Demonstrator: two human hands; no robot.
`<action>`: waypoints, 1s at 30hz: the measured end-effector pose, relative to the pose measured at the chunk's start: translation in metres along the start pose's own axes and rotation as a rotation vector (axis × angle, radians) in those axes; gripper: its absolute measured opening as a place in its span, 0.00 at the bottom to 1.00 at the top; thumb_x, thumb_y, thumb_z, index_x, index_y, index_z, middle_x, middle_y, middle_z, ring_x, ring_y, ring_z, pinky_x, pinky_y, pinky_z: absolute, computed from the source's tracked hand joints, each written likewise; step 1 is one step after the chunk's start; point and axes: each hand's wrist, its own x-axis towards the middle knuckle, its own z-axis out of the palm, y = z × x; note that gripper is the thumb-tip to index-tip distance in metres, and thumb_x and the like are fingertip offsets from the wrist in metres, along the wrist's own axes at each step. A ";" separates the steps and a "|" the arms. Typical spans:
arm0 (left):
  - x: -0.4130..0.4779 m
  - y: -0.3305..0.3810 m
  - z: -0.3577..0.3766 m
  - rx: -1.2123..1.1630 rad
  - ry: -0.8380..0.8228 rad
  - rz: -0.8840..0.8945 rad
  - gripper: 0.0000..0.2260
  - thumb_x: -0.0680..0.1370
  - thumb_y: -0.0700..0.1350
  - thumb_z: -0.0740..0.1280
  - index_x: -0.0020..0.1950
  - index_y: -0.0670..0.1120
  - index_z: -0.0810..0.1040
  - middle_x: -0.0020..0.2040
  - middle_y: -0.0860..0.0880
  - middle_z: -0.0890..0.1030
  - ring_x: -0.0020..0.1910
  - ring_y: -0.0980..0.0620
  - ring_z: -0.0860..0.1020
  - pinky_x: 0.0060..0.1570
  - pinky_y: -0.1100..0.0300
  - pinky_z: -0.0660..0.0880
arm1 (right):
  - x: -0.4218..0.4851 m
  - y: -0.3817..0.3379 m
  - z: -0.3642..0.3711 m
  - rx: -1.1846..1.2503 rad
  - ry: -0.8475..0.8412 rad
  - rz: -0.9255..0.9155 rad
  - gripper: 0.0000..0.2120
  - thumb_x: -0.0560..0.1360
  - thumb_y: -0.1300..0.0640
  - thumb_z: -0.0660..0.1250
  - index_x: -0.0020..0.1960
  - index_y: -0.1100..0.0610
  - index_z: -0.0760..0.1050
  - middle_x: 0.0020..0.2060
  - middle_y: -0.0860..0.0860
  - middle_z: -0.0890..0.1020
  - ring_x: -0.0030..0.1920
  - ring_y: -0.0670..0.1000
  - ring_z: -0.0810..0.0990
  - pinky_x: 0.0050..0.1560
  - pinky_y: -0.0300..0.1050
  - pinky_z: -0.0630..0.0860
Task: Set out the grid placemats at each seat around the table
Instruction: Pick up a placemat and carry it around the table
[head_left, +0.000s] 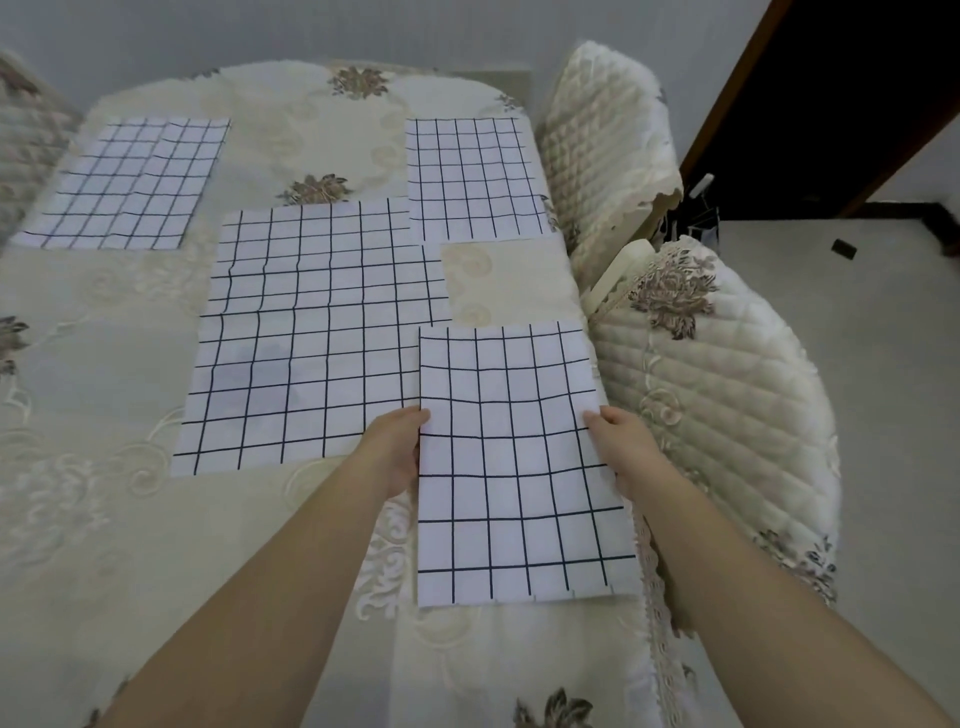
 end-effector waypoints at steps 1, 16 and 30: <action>0.000 0.000 0.000 0.002 0.004 0.000 0.14 0.80 0.40 0.62 0.66 0.38 0.73 0.57 0.39 0.81 0.49 0.43 0.80 0.52 0.49 0.78 | 0.003 0.000 0.001 0.005 -0.010 0.000 0.18 0.79 0.55 0.61 0.51 0.73 0.71 0.37 0.58 0.72 0.39 0.53 0.70 0.42 0.43 0.66; -0.012 -0.001 -0.021 0.443 0.109 -0.003 0.08 0.75 0.37 0.69 0.50 0.33 0.79 0.45 0.36 0.84 0.43 0.40 0.83 0.43 0.50 0.81 | -0.005 0.012 -0.019 -0.042 0.026 0.032 0.10 0.75 0.55 0.70 0.48 0.62 0.78 0.34 0.53 0.78 0.30 0.50 0.72 0.28 0.39 0.71; -0.015 -0.007 -0.024 0.471 0.141 0.196 0.05 0.74 0.38 0.72 0.46 0.37 0.80 0.40 0.40 0.83 0.35 0.45 0.82 0.44 0.51 0.82 | 0.001 0.013 -0.017 -0.117 0.132 -0.043 0.05 0.73 0.59 0.71 0.46 0.60 0.79 0.34 0.52 0.80 0.36 0.52 0.76 0.39 0.44 0.74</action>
